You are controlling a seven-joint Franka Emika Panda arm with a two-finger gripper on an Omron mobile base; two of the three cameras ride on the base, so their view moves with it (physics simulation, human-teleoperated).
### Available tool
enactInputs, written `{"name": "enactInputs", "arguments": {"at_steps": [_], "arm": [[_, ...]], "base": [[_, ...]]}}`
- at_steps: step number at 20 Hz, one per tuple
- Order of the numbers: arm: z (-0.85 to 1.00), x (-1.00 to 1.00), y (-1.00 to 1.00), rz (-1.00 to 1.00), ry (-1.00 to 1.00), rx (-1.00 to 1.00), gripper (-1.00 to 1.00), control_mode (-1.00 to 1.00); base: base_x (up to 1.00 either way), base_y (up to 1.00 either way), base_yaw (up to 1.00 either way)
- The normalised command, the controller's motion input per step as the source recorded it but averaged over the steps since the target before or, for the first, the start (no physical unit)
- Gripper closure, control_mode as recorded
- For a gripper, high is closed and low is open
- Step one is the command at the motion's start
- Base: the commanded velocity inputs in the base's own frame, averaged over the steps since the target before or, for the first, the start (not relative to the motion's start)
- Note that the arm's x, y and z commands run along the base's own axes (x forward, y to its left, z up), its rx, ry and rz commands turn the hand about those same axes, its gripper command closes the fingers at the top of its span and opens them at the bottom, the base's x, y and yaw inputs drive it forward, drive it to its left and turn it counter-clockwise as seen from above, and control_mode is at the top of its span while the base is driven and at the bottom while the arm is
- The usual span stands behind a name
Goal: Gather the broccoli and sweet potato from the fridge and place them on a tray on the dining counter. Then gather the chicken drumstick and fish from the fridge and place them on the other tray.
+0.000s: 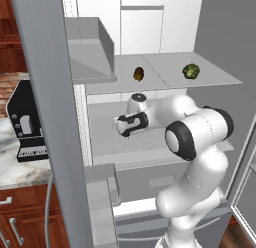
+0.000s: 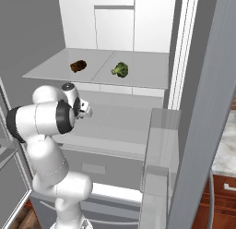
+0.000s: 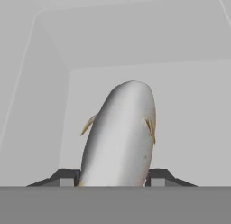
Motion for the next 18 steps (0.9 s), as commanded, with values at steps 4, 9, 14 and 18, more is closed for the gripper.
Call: {"name": "enactInputs", "arguments": {"at_steps": [4, 9, 14, 18], "arm": [[0.0, -0.67, -0.01, 0.0, -0.07, 0.0, 1.0, -1.0], [0.12, -0.57, -0.19, 0.0, -0.05, 0.0, 1.0, -1.0], [0.46, -0.21, -0.26, 0.0, -0.03, 0.0, 1.0, -1.0], [0.62, -0.21, -0.22, 0.0, 0.0, 0.0, 1.0, -1.0]], "base": [[0.0, 0.0, 0.0], [0.0, 0.0, 0.0], [0.0, 0.0, 0.0], [0.0, 0.0, 0.0]]}}
